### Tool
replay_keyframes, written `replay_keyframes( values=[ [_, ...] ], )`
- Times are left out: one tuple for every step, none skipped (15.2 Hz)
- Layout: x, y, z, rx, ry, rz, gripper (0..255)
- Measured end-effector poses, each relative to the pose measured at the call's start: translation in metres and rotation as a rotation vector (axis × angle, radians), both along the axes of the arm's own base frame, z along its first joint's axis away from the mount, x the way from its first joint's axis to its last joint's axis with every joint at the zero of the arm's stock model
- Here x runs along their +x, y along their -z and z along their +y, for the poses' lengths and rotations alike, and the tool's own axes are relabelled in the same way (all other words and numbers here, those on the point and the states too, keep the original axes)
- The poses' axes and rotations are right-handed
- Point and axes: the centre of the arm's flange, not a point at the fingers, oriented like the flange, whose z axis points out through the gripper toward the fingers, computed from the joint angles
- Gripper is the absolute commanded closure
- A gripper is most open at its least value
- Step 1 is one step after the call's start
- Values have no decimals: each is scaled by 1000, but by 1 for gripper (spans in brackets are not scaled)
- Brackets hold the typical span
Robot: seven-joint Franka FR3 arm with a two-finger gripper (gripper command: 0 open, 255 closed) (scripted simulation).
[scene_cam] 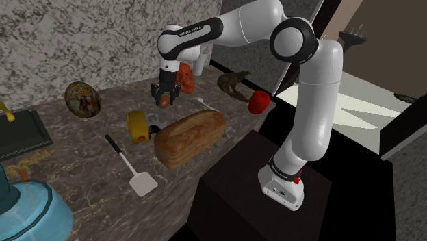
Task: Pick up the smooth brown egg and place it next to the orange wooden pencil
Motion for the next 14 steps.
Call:
replay_keyframes(
  values=[
    [0,0,0,0,0,0,255],
    [0,0,0,0,0,0,255],
    [0,0,0,0,0,0,255],
    [0,0,0,0,0,0,255],
    [0,0,0,0,0,0,255],
    [0,0,0,0,0,0,255],
    [0,0,0,0,0,0,255],
    [0,-2,0,0,0,0,255],
    [0,-6,0,0,0,0,255],
    [0,-10,0,0,0,0,255],
    [-1,-15,0,0,0,0,255],
    [0,-21,-1,0,0,0,255],
    [-2,-27,0,0,0,0,255],
    [-1,-31,0,0,0,0,255]
  ],
)
